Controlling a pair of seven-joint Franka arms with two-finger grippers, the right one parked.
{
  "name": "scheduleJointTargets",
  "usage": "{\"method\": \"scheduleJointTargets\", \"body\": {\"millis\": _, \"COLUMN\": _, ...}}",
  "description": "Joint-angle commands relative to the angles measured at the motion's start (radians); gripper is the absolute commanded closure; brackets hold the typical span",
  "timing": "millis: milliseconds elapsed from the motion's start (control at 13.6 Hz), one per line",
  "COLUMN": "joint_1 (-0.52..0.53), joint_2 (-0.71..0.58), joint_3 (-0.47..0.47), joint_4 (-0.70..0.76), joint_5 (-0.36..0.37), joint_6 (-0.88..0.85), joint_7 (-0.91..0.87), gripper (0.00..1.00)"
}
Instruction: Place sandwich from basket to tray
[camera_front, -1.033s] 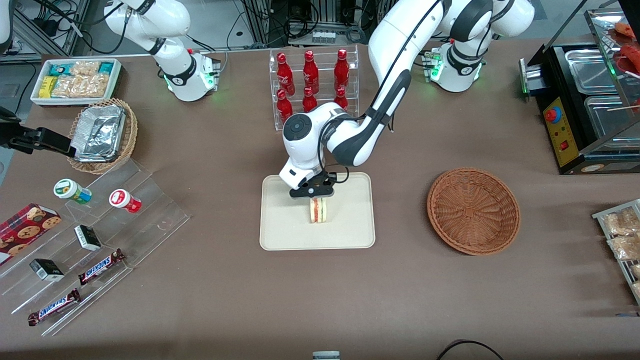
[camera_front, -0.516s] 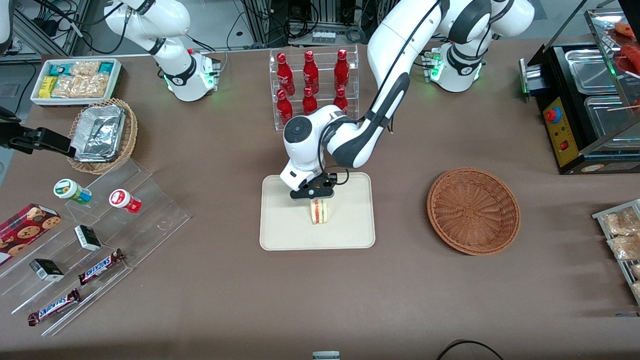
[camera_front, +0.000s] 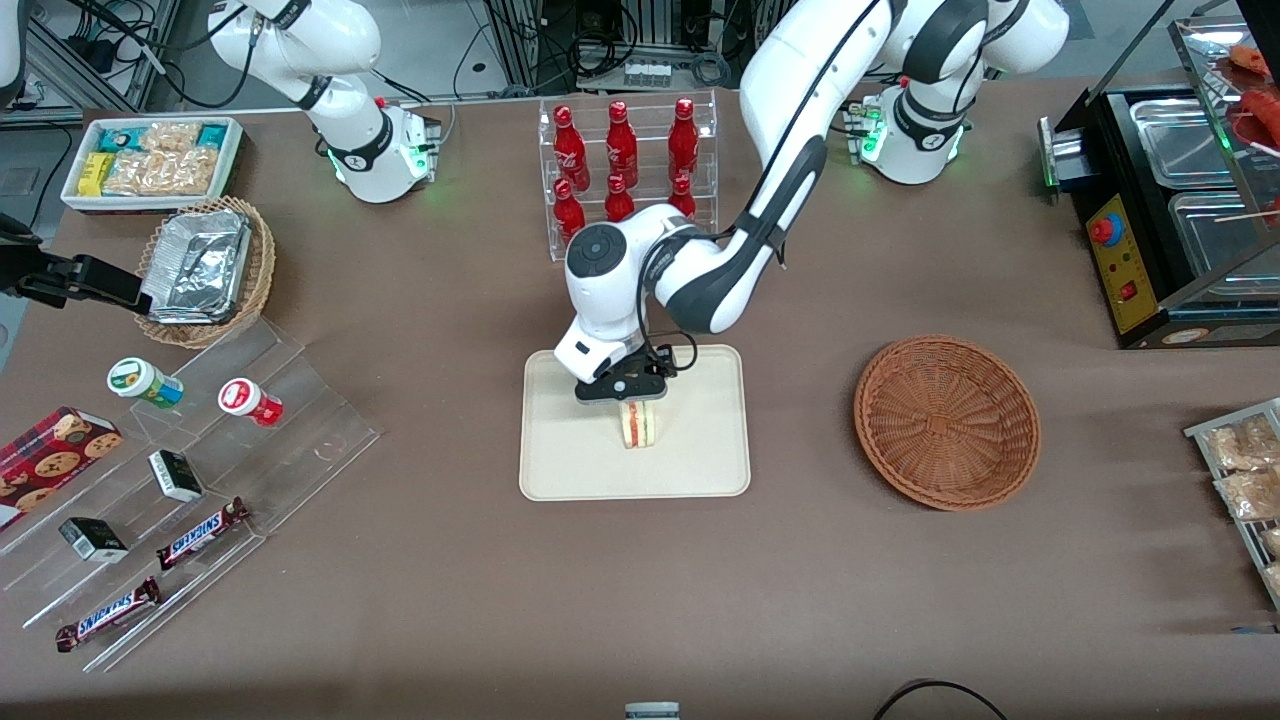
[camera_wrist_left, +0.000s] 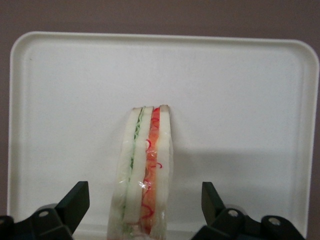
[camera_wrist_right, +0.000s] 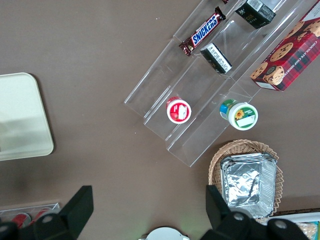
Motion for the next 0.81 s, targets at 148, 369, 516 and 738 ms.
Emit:
{"method": "scheduleJointTargets", "body": {"millis": 148, "joint_1": 0.072, "joint_2": -0.236, "joint_3": 0.000, "joint_4": -0.024, "joint_5": -0.004, "joint_6": -0.228, "joint_7": -0.007, "gripper": 0.01}}
{"method": "scheduleJointTargets", "body": {"millis": 369, "joint_1": 0.130, "joint_2": -0.358, "joint_3": 0.000, "joint_4": -0.026, "joint_5": -0.024, "joint_6": -0.388, "joint_7": 0.011, "gripper": 0.01}}
{"method": "scheduleJointTargets", "body": {"millis": 516, "joint_1": 0.180, "joint_2": -0.430, "joint_3": 0.000, "joint_4": -0.029, "joint_5": -0.033, "joint_6": -0.490, "joint_7": 0.095, "gripper": 0.01}}
{"method": "scheduleJointTargets", "body": {"millis": 738, "joint_1": 0.272, "joint_2": -0.545, "joint_3": 0.000, "joint_4": -0.041, "joint_5": -0.070, "joint_6": -0.647, "joint_7": 0.291, "gripper": 0.01}}
